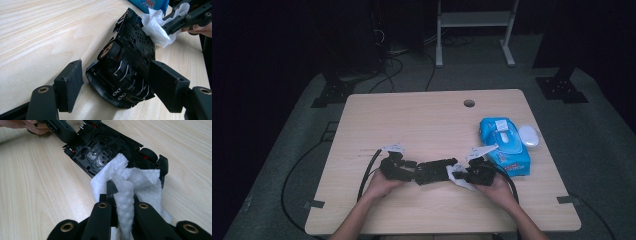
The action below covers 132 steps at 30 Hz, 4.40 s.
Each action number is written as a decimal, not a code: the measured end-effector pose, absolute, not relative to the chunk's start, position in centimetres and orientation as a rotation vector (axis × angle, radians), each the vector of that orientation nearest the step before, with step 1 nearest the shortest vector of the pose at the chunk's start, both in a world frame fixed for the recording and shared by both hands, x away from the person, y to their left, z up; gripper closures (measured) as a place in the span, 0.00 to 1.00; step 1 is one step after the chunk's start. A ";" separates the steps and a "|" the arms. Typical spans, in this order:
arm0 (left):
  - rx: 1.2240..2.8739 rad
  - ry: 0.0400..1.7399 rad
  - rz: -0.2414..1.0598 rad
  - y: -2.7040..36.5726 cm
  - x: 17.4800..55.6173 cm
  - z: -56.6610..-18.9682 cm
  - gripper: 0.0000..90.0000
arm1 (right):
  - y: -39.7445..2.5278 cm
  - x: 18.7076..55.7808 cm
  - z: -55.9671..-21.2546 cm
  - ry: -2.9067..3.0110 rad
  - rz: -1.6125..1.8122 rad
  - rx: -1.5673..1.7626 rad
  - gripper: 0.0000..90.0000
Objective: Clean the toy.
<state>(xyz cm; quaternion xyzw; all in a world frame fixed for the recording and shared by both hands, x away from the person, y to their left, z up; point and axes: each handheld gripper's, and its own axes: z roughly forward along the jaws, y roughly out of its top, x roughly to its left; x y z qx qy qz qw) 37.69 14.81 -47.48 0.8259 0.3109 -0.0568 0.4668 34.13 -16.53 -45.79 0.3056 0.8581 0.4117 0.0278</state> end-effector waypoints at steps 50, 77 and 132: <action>2.116 0.425 0.319 13.4 33.7 -45.4 0.51 | -15.1 32.6 -46.8 2.587 1.127 0.889 0.98; 2.143 0.372 0.262 12.7 33.4 -46.4 0.63 | -13.9 32.0 -41.6 2.548 1.470 0.811 0.98; 2.155 0.414 0.325 12.2 33.1 -46.8 0.65 | -12.0 33.6 -42.1 2.365 1.164 0.869 0.98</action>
